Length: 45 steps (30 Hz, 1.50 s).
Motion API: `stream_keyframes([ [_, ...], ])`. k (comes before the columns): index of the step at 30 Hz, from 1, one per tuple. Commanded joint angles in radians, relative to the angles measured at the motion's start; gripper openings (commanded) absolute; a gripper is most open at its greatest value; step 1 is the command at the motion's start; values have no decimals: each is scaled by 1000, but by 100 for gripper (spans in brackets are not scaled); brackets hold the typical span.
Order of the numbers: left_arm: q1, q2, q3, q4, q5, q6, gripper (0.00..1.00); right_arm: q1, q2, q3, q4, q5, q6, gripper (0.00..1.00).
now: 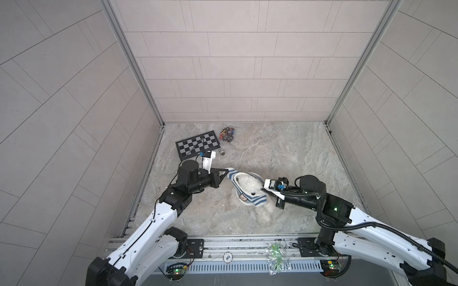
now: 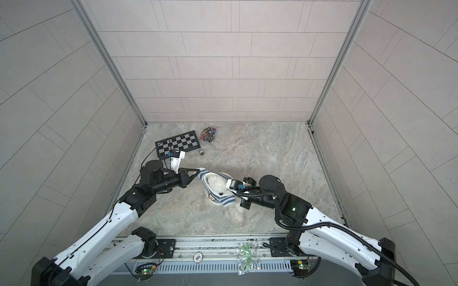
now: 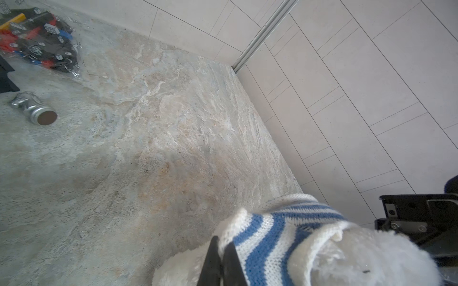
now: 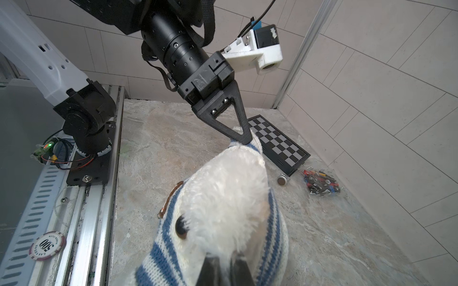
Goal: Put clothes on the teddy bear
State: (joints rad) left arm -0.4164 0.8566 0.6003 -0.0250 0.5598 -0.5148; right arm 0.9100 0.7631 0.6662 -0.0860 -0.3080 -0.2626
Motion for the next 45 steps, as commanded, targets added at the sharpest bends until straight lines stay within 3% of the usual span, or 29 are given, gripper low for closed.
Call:
stream_keyframes([
  [1, -4, -37, -34, 64, -8, -25, 4, 9, -5, 36, 25, -32, -24, 0],
  [4, -5, -77, -57, 79, 34, -30, 16, 10, 7, 45, 15, -53, -27, 0],
  [8, -5, -129, -89, 74, 71, -37, 51, 15, 10, 43, 12, -55, -27, 0],
  [15, 13, -214, -231, 193, 88, -145, 60, 13, -3, 39, 8, 10, -16, 0],
  [19, 14, -198, -298, 290, 111, -188, 63, 13, -9, 33, 29, -6, -4, 0],
  [28, -16, -72, -362, 472, 96, -249, 85, 13, -32, 25, 75, -49, 15, 0],
  [34, -124, 36, -356, 616, 59, -291, 84, 13, -18, 9, 130, -28, 28, 0],
  [40, -166, 102, -361, 698, 34, -325, 73, 12, -13, -13, 204, 4, 43, 0],
  [43, -167, 113, -364, 749, 35, -348, 56, 12, -12, -17, 215, 15, 45, 0],
  [45, -167, 99, -360, 757, 24, -353, 39, 12, -11, -20, 213, 28, 43, 0],
])
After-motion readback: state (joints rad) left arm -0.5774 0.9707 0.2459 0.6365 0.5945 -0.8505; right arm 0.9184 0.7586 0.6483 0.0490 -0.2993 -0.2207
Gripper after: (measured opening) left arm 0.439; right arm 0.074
